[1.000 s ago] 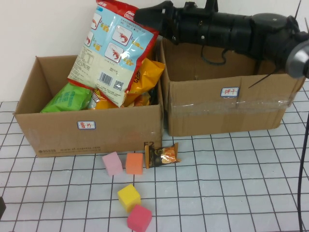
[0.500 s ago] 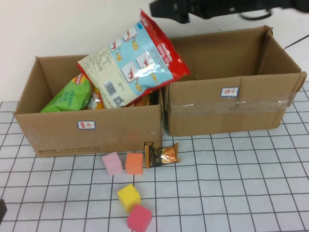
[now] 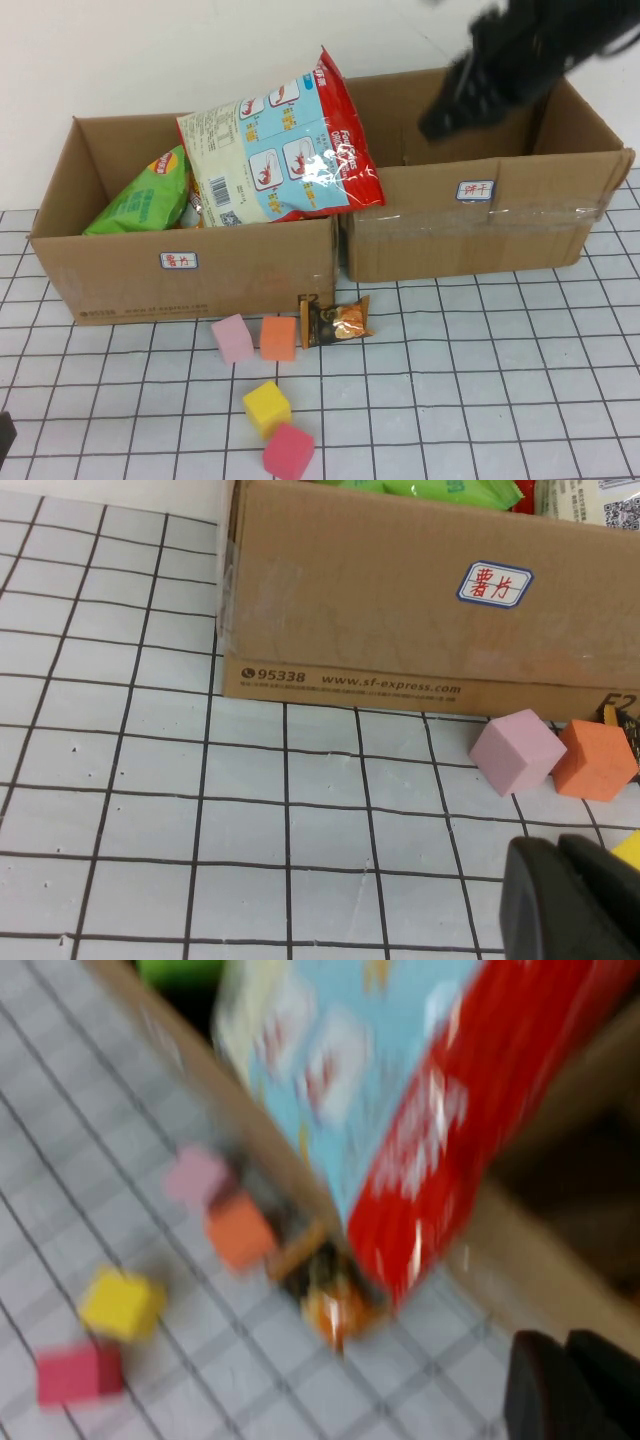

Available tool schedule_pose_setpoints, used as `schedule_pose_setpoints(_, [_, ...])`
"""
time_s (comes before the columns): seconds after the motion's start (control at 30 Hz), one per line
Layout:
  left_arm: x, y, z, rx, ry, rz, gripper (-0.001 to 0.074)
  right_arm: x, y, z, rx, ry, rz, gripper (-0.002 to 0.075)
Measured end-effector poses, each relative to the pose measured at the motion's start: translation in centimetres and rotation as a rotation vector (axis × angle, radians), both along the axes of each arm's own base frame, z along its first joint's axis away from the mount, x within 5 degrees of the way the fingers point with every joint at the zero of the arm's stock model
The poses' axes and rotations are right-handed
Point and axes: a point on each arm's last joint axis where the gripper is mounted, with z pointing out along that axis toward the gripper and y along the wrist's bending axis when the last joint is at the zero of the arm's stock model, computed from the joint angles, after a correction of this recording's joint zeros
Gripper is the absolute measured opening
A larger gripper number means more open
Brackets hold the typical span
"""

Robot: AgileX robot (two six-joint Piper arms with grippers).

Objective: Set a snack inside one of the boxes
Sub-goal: Place the potato chip in the potato chip box, then pick up the biscuit

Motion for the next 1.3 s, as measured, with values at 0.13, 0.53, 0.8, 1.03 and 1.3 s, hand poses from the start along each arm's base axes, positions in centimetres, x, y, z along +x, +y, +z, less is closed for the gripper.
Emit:
schedule_pose_setpoints(0.13, [-0.1,0.0,-0.1,-0.005,0.015,-0.003,-0.0001,0.3,-0.9,-4.6,-0.160,0.122,-0.040,0.0006])
schedule_pose_setpoints(0.53, [2.8,-3.1,2.0,0.036,0.339,-0.352,-0.0001,-7.2,-4.5,-8.4,-0.244,0.124,-0.096,-0.0001])
schedule_pose_setpoints(0.8, [9.7,-6.0,2.1,-0.036,0.475,-0.463,-0.0001,-14.6,-7.3,-9.8,-0.231,0.089,-0.128,-0.0001])
schedule_pose_setpoints(1.03, [12.6,-12.8,1.0,0.054,0.444,-0.544,-0.0001,-19.9,-10.4,-9.2,-0.279,0.002,-0.241,-0.0001])
schedule_pose_setpoints(1.3, [15.4,-17.2,-2.7,0.005,0.392,-0.410,0.0099,-25.0,-13.9,-7.1,-0.352,-0.103,-0.393,-0.0001])
